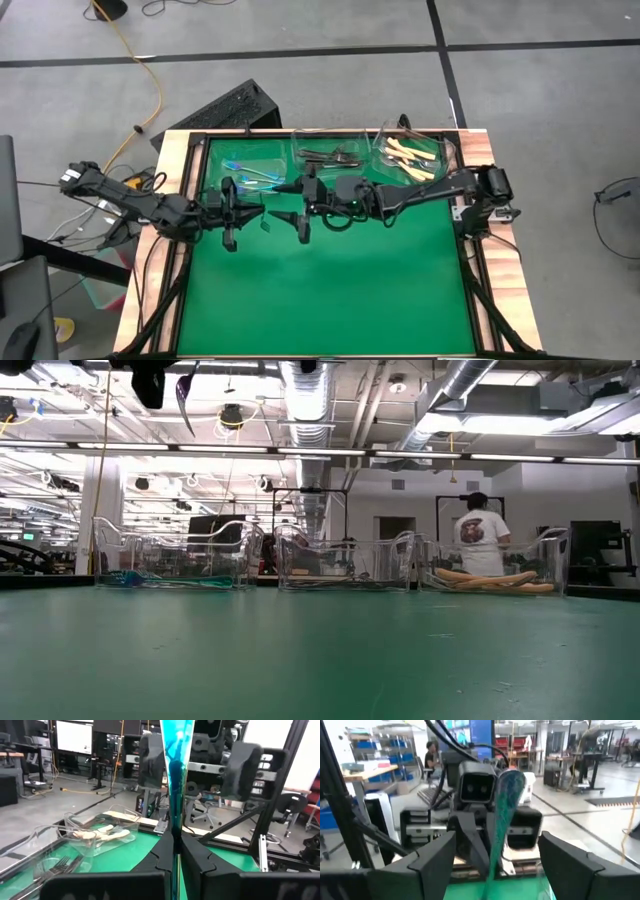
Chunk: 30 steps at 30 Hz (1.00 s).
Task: Sort silverware by color (type)
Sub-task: Put the blue fork into the left transparent bin
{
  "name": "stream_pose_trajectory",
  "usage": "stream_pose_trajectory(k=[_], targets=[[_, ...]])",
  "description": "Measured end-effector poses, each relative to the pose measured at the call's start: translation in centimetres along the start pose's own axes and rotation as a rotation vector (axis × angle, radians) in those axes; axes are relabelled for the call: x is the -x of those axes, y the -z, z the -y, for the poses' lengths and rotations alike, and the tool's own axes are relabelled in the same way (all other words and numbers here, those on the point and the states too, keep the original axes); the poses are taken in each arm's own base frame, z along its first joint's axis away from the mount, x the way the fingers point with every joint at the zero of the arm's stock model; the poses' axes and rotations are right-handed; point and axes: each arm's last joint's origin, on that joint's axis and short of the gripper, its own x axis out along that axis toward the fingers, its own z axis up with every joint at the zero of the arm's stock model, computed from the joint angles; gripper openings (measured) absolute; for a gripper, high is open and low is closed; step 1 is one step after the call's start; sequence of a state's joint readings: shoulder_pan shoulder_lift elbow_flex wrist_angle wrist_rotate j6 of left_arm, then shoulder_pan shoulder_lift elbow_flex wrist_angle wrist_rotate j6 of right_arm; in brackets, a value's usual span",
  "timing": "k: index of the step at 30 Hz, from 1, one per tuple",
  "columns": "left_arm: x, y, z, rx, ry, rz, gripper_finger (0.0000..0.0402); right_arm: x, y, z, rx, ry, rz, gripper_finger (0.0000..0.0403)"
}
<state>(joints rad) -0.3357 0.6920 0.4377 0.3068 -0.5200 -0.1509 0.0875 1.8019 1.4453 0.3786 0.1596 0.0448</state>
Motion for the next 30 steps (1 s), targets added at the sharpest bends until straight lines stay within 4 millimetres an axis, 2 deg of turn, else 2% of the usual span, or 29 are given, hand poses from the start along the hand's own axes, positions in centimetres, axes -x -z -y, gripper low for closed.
stream_pose_trajectory(k=[5, 10, 14, 17, 20, 22, 28, 30], targets=[[-0.4, 0.1, -0.2, 0.005, 0.004, -0.008, 0.0000, -1.6, 0.4, -0.1, 0.002, -0.036, 0.016, 0.0302], [-0.9, 0.5, -0.2, 0.001, 0.006, -0.028, 0.0000, -2.5, -0.1, -0.2, 0.050, -0.032, 0.015, 0.0302], [-1.0, 0.5, 0.0, 0.004, 0.010, -0.020, 0.0000, -2.5, 0.5, 0.0, 0.056, -0.024, -0.021, 0.0299], [-1.0, 0.5, 0.0, 0.001, 0.014, -0.018, 0.0000, -2.4, 0.0, 0.3, 0.055, -0.017, -0.011, 0.0280], [-1.0, 0.3, 0.0, -0.002, 0.030, -0.007, 0.0000, -2.4, 0.1, 0.4, 0.056, -0.014, -0.023, 0.0247], [-1.0, 0.4, 0.0, -0.003, 0.031, -0.008, 0.0000, -2.4, 0.4, 0.4, 0.059, -0.014, -0.042, 0.0212], [-1.0, 0.4, 0.0, -0.011, 0.026, -0.013, 0.0000, -2.4, 0.5, 0.6, 0.053, -0.044, -0.055, 0.0051], [-1.1, 0.6, 0.1, -0.010, 0.024, -0.018, 0.0000, -2.4, 0.5, 0.7, 0.052, -0.048, -0.062, 0.0048]])
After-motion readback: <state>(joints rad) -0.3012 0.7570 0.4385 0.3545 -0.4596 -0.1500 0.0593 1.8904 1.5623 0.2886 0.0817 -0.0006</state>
